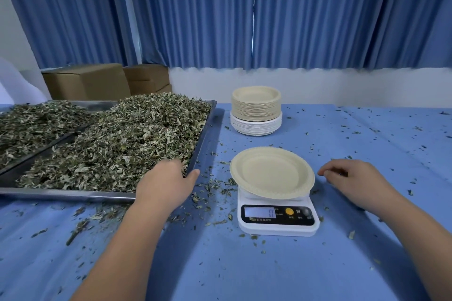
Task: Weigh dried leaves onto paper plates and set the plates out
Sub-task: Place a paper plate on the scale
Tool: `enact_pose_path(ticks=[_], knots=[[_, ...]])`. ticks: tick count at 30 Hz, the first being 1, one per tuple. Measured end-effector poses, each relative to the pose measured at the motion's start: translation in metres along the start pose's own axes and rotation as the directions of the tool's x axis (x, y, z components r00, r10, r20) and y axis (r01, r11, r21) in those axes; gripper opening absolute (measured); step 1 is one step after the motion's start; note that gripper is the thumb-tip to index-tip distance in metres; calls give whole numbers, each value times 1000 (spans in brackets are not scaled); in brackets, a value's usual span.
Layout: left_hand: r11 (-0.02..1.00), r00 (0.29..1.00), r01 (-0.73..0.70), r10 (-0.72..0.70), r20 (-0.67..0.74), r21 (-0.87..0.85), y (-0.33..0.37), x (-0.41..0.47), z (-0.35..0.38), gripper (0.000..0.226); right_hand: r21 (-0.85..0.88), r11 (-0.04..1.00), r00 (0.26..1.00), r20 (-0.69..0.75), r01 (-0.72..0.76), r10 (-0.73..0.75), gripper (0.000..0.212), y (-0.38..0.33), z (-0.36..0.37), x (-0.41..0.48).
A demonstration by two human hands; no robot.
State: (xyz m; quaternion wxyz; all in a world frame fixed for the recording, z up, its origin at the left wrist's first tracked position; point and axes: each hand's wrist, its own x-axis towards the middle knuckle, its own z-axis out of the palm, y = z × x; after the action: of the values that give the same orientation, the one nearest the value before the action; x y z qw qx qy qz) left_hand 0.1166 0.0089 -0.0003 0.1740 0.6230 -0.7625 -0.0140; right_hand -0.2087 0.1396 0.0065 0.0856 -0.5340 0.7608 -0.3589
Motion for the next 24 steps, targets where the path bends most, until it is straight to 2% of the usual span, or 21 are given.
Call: enact_pose_path(ticks=[6, 13, 19, 24], knots=[[973, 995, 73, -88, -57, -218, -10, 9, -9, 40, -26, 1000, 1000, -5, 5, -5, 30, 2, 1, 6], [918, 971, 37, -126, -201, -394, -15, 14, -22, 33, -16, 1000, 1000, -22, -2, 1, 28, 5, 0, 8], [931, 931, -122, -13, -366, -345, 10, 14, -42, 32, 5, 1000, 1000, -6, 28, -28, 26, 5, 5, 10], [848, 905, -301, 110, -412, -436, 66, 23, -51, 31, 56, 998, 999, 6, 36, -36, 27, 7, 11, 11]])
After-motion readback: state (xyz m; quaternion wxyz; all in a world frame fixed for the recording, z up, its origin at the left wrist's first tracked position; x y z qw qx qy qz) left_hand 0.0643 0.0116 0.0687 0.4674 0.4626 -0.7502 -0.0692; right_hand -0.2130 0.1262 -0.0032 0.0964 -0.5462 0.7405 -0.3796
